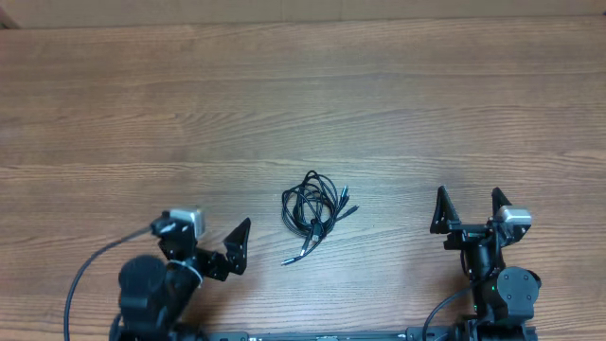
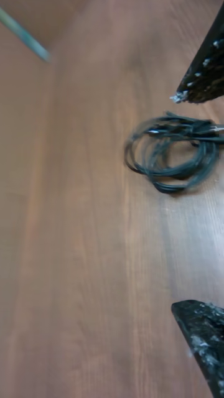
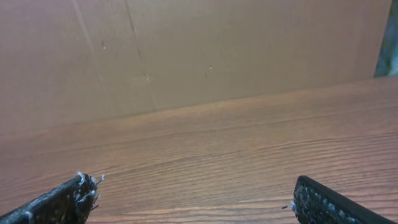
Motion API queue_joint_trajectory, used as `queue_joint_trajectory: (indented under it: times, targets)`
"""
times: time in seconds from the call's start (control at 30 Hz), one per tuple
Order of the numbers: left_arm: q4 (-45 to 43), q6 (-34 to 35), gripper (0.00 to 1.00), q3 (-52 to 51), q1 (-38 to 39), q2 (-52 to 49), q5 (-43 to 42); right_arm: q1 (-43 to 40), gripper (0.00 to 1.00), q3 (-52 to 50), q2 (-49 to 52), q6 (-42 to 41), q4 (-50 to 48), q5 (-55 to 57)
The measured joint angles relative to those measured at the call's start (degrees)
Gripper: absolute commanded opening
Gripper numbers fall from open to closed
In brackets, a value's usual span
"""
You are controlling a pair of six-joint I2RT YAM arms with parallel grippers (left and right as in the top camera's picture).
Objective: Untangle cables
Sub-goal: 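Move the left gripper forward over the black cable bundle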
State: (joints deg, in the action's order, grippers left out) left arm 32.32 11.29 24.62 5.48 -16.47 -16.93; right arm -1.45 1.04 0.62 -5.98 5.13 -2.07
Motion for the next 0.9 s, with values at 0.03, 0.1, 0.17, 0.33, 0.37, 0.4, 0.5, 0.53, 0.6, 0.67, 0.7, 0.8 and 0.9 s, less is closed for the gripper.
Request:
queue_joint_trajectory:
  times: [0.03, 0.1, 0.17, 0.33, 0.37, 0.4, 0.5, 0.53, 0.6, 0.67, 0.7, 0.8, 0.9]
  targets:
    - [1.16, -0.66, 1.00, 1.51, 0.00, -2.73, 0.00, 0.00, 1.00, 0.00, 0.00, 0.00, 0.02, -0.02]
    - [3.91, -2.23, 1.00, 5.16, 0.02, -8.24, 0.02, 0.00, 1.00, 0.00, 0.02, 0.00, 0.04, 0.02]
    - [6.12, -3.98, 1.00, 9.68, 0.20, -14.53, 0.02, 0.00, 1.00, 0.00, 0.02, 0.00, 0.04, 0.00]
    - [11.30, -7.13, 1.00, 19.89, 3.30, -28.72, 0.50, 0.00, 1.00, 0.00, 0.00, 0.00, 0.02, 0.00]
    - [12.61, -7.52, 1.00, 22.16, 4.68, -32.50, 1.14, 0.00, 1.00, 0.00, 0.02, 0.02, 0.00, 0.02]
    - [13.00, -7.72, 1.00, 22.95, 5.18, -33.75, 1.25, 0.00, 1.00, 0.00, 0.00, 0.00, 0.07, 0.00]
    - [15.26, -8.48, 1.00, 26.77, 9.05, -41.64, 3.41, 0.00, 1.00, 0.00, 0.02, 0.02, 0.04, 0.00]
    - [15.56, -8.52, 1.00, 27.65, 10.43, -44.04, 4.20, 0.00, 1.00, 0.00, 0.02, -0.02, 0.02, 0.00]
    - [15.72, -8.52, 1.00, 28.81, 13.11, -48.35, 5.64, 0.00, 1.00, 0.00, 0.00, 0.02, 0.02, 0.00]
    - [15.30, -8.50, 1.00, 29.42, 16.02, -52.78, 6.73, 0.00, 1.00, 0.00, 0.00, 0.00, 0.00, 0.00]
    - [15.10, -8.50, 1.00, 29.51, 17.22, -54.62, 7.17, 0.00, 1.00, 0.00, 0.02, 0.02, 0.02, 0.00]
    - [14.73, -8.28, 1.00, 29.53, 20.44, -59.60, 9.03, 0.00, 1.00, 0.00, 0.00, 0.02, 0.00, 0.04]
    - [14.29, -7.82, 1.00, 29.53, 22.25, -63.67, 10.86, 0.00, 1.00, 0.00, 0.00, 0.02, 0.00, 0.00]
